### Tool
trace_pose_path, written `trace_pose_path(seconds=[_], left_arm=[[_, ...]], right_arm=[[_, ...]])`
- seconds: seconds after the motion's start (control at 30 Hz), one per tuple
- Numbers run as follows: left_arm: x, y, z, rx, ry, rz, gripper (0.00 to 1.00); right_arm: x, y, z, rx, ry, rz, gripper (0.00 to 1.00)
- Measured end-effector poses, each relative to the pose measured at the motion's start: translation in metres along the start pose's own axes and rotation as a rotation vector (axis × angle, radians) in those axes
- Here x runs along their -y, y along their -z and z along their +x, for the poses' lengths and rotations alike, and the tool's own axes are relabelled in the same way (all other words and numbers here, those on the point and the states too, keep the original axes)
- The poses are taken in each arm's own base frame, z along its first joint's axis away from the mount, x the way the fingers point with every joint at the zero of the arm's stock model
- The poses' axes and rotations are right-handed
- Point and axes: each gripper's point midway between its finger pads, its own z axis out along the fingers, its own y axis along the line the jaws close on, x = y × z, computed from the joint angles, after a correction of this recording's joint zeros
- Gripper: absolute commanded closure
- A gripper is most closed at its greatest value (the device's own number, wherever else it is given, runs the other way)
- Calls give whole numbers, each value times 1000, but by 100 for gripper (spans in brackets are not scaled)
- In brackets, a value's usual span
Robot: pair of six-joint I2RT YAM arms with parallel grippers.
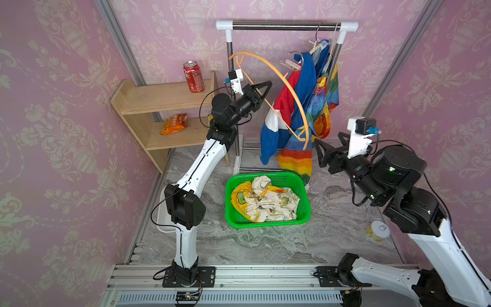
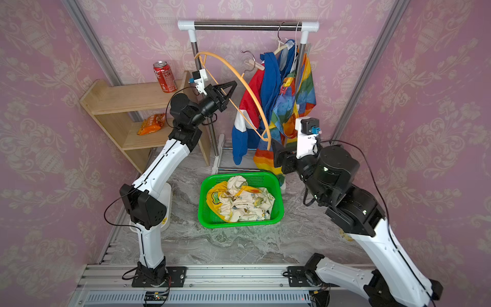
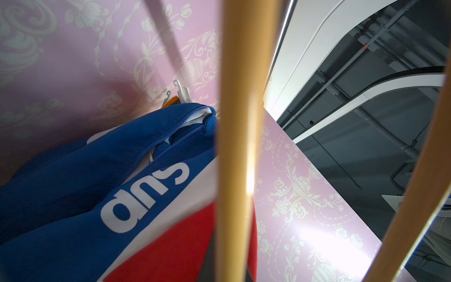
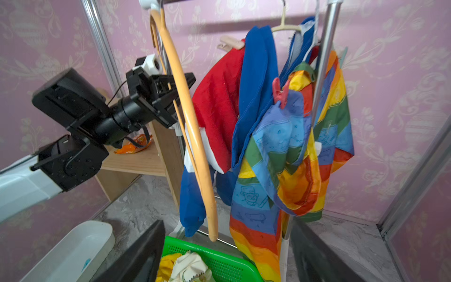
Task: Remove the clothespins securing jackets to the hanger
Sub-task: Adjust the hanger.
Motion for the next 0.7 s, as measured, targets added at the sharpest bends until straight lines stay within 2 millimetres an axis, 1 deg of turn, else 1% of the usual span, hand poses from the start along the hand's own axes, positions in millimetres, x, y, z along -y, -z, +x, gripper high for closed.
trace_pose_path(seconds=[0.1, 0.17, 0.27, 0.43, 0.63, 0.7], left_arm=[[-3, 0, 1, -4, 8, -13, 100], [-7, 0, 2, -10, 15, -25, 100], [-9, 0, 4, -14, 21, -34, 100], [-10, 0, 6, -23, 25, -37, 100], [-7, 1, 8, -36, 35, -31, 100], [-5, 2, 8, -37, 42, -29, 100]], right_arm=[[-17, -23, 16, -49, 12, -45, 20], [-25, -31, 20, -61, 9, -72, 22], [-29, -33, 17, -46, -6, -90, 23], [-26, -31, 5, 5, -24, -79, 24], [-23, -33, 7, 7, -23, -60, 24], [-24, -35, 8, 3, -22, -60, 27]])
